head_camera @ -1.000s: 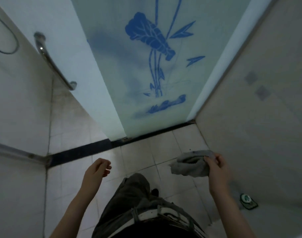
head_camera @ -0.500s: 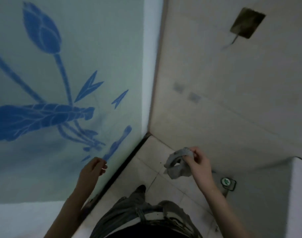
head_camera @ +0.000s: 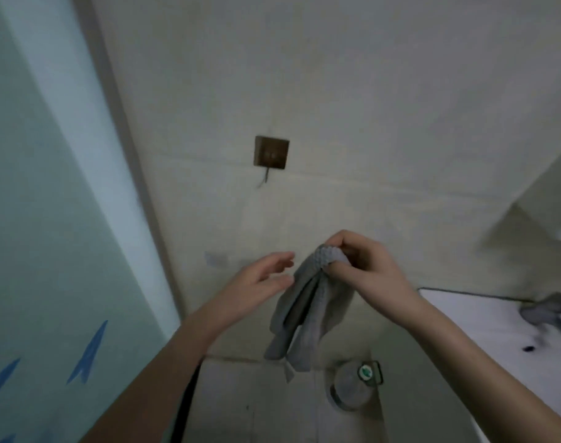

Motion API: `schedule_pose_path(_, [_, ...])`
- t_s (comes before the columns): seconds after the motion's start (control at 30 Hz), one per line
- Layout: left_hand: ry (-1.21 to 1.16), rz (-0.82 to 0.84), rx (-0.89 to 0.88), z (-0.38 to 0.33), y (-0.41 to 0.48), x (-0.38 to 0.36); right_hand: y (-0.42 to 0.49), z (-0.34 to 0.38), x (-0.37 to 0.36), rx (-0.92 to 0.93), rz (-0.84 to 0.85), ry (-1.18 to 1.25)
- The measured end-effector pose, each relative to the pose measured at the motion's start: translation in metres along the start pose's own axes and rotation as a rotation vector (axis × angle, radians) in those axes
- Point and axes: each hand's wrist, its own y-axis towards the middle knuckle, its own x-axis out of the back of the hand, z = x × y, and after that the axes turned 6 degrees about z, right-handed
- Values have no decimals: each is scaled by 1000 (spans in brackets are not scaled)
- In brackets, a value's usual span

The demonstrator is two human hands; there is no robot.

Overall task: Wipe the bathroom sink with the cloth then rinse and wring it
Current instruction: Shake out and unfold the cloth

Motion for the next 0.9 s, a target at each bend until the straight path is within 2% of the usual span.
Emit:
schedule_pose_path(0.07, [18, 109, -90, -40, 31, -3, 15, 29, 31, 53, -38, -27])
schedule_pose_path(0.13, [51, 91, -206, -83, 52, 3, 27, 57, 64, 93, -88, -52])
schedule_pose_path(0.27, [235, -145, -502, -183, 71, 31, 44, 112, 129, 202, -207, -168])
schedule_pose_path(0.4, [625, -332, -800, -286, 74, 63, 54, 163, 187, 296, -256, -414])
schedule_pose_path(0.53, [962, -502, -1031, -370, 69, 80, 52, 219, 229, 386, -174, -498])
schedule_pose_path(0.6, [1087, -569, -1098, -403, 68, 87, 49, 246, 247, 412, -135, -514])
schedule_pose_path(0.7, [1273, -635, -1123, -445, 67, 100, 52, 279, 271, 442, -201, -606])
schedule_pose_path(0.83, [1459, -716, -1107, -489, 72, 119, 70, 310, 295, 434, -364, -999])
schedule_pose_path(0.9, [1512, -761, -1093, -506, 76, 132, 77, 318, 306, 446, -414, -1113])
